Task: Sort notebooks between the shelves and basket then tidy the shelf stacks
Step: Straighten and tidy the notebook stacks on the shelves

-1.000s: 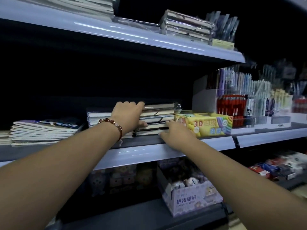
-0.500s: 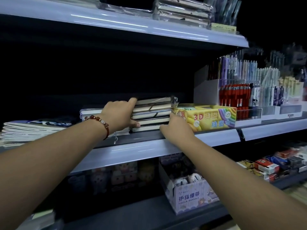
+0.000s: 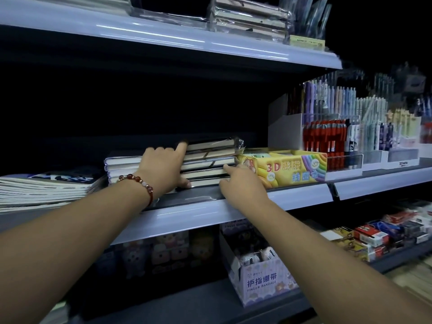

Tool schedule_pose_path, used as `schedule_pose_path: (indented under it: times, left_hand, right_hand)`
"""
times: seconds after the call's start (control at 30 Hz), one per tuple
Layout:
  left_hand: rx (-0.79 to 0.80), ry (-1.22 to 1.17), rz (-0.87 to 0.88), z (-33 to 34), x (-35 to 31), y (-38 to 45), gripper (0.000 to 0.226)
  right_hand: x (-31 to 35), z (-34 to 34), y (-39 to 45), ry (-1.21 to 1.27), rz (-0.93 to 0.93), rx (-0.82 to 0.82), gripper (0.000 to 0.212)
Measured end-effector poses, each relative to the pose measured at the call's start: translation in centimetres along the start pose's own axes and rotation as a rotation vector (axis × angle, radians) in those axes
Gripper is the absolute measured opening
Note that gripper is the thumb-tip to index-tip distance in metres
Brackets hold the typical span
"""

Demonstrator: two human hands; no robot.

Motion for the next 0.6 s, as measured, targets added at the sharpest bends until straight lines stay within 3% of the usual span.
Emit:
schedule_pose_path:
  times: [0.13,0.27,0.37,0.43,0.5,0.6]
  left_hand:
    - [-0.023,0.009,-0.029,0.0,-0.2,-0.1,0.107]
    - [-0.010,-0.048,-0.021,0.4,-0.1,-0.1,0.108]
    - [-0.028,-0.070,-0.004,0.2,0.2,-0.5,0.103]
    - [-0.072,-0.129,-0.016,-0.2,0.4,-1.0,0.088]
    - [-0.134,-0.324,-0.028,-1.3,0.3,-1.8,0.071]
    - [-0.234,-1.147,-0.103,-2.0,0.1,-2.6,0.060]
  right_hand:
    - [0.3,0.8,1.2,-0.070,0.061,0.137,0.049]
    - [0.1,1.5,1.5,-0.031,0.081,0.206,0.060]
    - [0.1,0.9,0.5,0.063,0.072,0.156,0.059]
    - [0.1,0.0,-0.2,0.209,0.100,0.083,0.051]
    - [-0.2,-0.8,0.0,0.511,0.123,0.035,0.058]
    - [0.3,-0.6,1.0,0.991,0.117,0.048,0.071]
Point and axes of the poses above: each hand's wrist, its own y-axis towards the middle knuckle, its own z-axis out of the palm, x = y × z, the point moved 8 cm from there along y, towards the middle knuckle, and after that the axes turned 15 degrees about x, right-handed, at the moved point
